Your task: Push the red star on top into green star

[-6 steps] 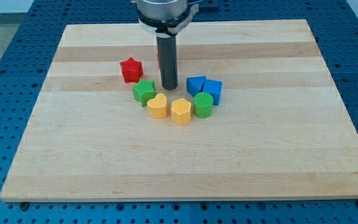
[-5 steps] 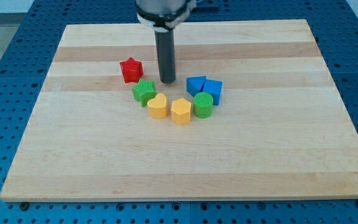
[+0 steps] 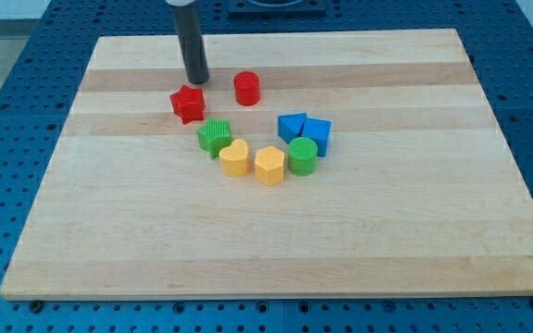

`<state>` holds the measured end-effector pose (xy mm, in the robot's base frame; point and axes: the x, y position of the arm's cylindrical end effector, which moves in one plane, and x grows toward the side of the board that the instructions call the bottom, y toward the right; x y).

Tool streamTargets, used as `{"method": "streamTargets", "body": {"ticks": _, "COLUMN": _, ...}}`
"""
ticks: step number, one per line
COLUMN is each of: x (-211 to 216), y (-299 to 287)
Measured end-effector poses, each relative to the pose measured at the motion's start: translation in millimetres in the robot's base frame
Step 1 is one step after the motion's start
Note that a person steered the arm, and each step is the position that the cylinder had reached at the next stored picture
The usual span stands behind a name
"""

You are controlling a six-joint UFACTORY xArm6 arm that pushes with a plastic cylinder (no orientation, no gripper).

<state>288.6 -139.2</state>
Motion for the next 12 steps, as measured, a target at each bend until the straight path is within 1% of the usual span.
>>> {"method": "streamTargets", "body": {"ticks": 1, "x": 5.9, "y": -38.7}}
{"method": "streamTargets", "body": {"ticks": 2, "x": 35.2, "y": -50.6}}
{"method": "streamTargets", "body": {"ticks": 3, "x": 48.1, "y": -47.9}}
{"method": "streamTargets", "body": {"ticks": 7, "x": 56.4, "y": 18.8}}
{"method": "streamTargets", "body": {"ticks": 11, "x": 73.9, "y": 23.7}}
{"method": "streamTargets", "body": {"ticks": 12, "x": 73.9, "y": 38.5}}
